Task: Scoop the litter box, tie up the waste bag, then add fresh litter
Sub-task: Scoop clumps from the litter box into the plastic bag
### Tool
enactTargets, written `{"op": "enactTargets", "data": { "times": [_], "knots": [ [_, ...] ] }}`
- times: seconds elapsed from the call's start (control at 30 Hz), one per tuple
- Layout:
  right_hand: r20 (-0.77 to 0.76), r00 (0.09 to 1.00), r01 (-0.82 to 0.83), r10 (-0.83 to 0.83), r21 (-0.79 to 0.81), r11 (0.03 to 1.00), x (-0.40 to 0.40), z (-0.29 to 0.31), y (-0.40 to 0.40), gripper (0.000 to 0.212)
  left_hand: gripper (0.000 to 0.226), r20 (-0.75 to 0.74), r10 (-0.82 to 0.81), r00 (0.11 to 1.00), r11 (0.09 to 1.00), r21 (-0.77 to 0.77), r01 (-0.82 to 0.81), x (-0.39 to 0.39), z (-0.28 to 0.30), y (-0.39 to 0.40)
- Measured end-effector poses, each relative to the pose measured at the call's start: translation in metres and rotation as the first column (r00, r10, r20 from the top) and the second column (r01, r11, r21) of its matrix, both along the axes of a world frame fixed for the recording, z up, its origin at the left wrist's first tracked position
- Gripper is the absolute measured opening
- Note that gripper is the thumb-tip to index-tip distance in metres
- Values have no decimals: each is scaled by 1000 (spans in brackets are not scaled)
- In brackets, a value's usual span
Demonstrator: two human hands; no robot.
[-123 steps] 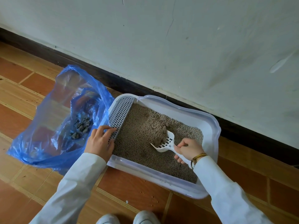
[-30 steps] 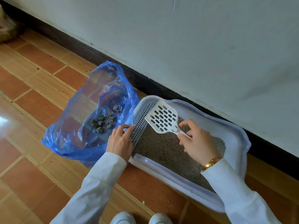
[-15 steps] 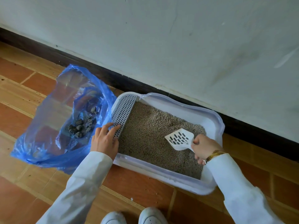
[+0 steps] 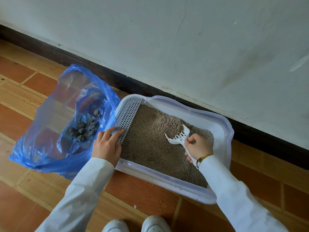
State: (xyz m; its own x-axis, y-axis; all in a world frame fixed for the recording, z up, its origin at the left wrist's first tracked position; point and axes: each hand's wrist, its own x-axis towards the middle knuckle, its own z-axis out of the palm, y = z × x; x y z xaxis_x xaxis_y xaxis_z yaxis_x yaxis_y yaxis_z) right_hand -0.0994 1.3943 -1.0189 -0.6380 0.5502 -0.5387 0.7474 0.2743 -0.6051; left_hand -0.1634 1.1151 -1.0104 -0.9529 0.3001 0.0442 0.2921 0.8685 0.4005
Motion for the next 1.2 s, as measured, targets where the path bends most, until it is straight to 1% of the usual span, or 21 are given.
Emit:
{"op": "enactTargets", "data": {
  "times": [0.17, 0.37, 0.43, 0.6, 0.7, 0.87, 1.1, 1.2],
  "knots": [
    [-58, 998, 8, -12, -63, 998, 9, -2, 2, 8, 39, 8, -21, 1000, 1000, -3, 21, -1, 1, -2],
    [-143, 987, 33, -70, -247, 968, 18, 27, 0, 5, 39, 18, -37, 999, 999, -5, 37, -2, 3, -3],
    [-175, 982, 16, -67, -281, 960, 23, 38, 0, 2, 39, 20, -42, 999, 999, -9, 42, -2, 3, -4],
    [-264, 965, -80, -8, -319, 945, 36, 59, 2, 5, 40, 31, -41, 999, 999, -15, 42, -2, 5, -4],
    [-303, 952, -122, 43, -248, 961, 41, 64, 1, 11, 40, 36, -41, 999, 999, -2, 41, -1, 6, -5],
    [-329, 937, -170, 116, -142, 975, 42, 69, -3, 14, 42, 38, -60, 998, 998, 0, 60, -1, 7, -6],
    [-366, 918, -204, 154, -102, 974, 36, 75, -10, 16, 42, 33, -65, 997, 998, 28, 64, 0, 7, -8],
    [-380, 901, -250, 210, -61, 966, 31, 80, -13, 14, 40, 25, -46, 999, 997, 63, 45, 2, 7, -9]
  ]
}}
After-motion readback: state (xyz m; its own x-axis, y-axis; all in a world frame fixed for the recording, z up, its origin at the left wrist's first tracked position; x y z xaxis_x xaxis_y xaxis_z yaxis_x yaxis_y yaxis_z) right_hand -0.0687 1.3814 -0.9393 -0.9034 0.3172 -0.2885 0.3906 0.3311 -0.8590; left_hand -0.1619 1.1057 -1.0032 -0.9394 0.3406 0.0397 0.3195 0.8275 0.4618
